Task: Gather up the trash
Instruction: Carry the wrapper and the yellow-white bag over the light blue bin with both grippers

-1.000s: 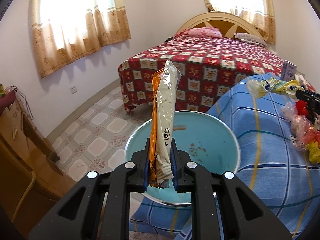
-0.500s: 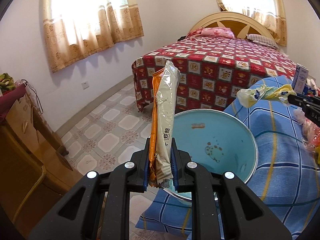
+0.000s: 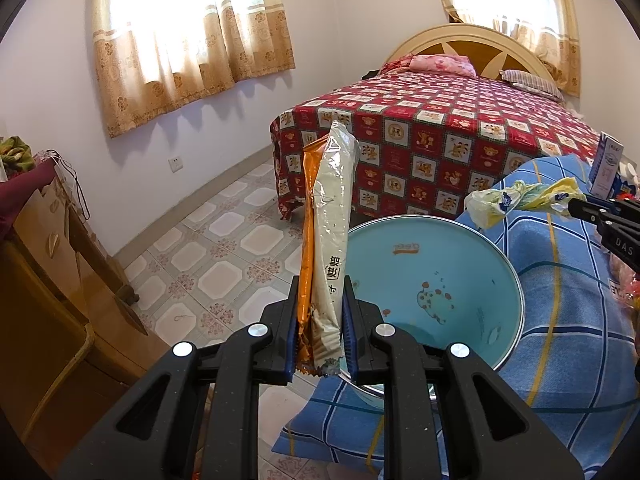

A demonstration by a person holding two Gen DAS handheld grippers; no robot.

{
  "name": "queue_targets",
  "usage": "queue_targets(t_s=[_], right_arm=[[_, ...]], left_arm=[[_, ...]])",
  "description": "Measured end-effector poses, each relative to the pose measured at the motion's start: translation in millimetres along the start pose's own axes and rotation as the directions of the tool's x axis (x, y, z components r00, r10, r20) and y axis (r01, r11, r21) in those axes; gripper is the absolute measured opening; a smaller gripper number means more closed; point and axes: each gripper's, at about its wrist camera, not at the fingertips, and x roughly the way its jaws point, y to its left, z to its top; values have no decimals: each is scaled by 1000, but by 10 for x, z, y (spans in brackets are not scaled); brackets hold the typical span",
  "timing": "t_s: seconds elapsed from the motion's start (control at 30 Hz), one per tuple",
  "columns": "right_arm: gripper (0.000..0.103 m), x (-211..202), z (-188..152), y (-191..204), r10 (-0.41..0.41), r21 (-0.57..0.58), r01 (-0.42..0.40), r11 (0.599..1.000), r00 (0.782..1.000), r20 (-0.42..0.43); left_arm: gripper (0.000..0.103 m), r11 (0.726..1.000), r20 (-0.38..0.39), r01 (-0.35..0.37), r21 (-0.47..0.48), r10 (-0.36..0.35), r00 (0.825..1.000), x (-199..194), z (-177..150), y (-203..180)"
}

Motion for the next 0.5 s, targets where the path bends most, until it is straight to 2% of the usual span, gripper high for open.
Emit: queue_targets(t_s=[0.33,0.5], right_arm=[[12,37,-17,63,8,-18,-9,1000,1000,-13],[12,57,-23,130,25,-38,-26,999,1000,-19]], left_arm=[[19,1000,-5,11,2,-11,1000,27,-25,-18],[23,999,-9,31,17,-31,999,34,-43,-73]])
